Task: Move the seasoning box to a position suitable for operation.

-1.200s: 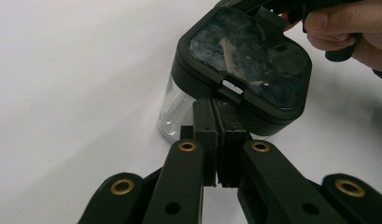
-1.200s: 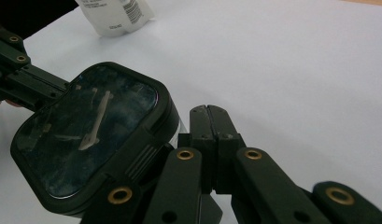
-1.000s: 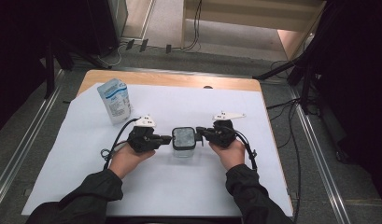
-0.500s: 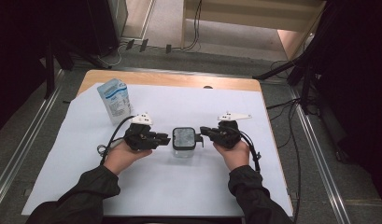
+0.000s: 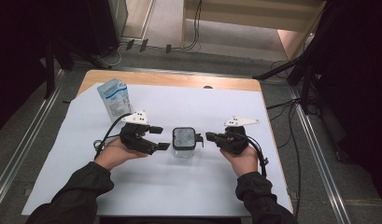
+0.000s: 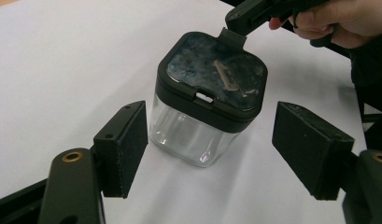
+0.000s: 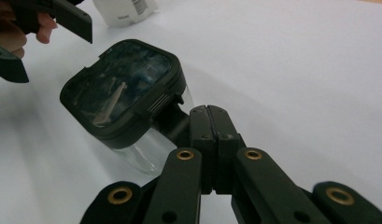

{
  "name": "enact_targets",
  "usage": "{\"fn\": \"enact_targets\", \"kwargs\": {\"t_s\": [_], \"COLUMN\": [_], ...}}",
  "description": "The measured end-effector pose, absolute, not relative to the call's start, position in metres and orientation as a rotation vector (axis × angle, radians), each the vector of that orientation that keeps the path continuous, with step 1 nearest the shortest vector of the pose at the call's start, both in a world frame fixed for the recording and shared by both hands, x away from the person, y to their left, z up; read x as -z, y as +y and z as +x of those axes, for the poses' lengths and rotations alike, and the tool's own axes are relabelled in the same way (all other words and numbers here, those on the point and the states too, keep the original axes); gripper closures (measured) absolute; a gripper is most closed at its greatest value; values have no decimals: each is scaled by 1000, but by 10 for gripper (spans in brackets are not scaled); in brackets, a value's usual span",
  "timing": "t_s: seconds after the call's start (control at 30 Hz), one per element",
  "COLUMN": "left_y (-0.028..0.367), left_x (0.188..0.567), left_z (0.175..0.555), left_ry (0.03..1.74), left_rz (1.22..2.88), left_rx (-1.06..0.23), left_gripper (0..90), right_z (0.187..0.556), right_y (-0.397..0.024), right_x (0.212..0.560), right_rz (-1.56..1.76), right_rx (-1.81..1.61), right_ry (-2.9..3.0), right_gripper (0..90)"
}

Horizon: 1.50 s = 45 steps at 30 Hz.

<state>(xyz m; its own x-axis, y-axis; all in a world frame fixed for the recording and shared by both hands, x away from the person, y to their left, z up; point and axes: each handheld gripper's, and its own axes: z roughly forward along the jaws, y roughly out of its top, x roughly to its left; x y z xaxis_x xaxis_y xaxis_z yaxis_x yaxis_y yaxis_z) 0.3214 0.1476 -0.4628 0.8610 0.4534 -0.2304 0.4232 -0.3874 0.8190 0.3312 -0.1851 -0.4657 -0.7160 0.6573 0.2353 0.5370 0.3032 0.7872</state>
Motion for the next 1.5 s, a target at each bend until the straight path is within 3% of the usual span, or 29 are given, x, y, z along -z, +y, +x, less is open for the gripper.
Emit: {"fn": "enact_targets", "kwargs": {"t_s": [0.13,0.37,1.0,1.2,1.5], "left_y": [141,134,123,118,111], "left_x": [455,459,473,476,487], "left_z": [326,333,334,335,340], "left_ry": [622,609,613,618,595], "left_rz": [2062,2079,2065,2081,2091], "left_rx": [-56,5,12,22,40], "left_gripper": [258,139,139,36,28], "right_z": [328,325,319,319,320], "right_y": [-185,-184,-179,-180,-181], "right_x": [466,468,473,475,477], "right_rz": [1102,1107,1105,1124,1159], "right_rx": [-1371,-1370,-1344,-1350,-1353], "right_ry": [2456,2475,2511,2507,2497], "right_gripper": [900,900,900,900,900]}}
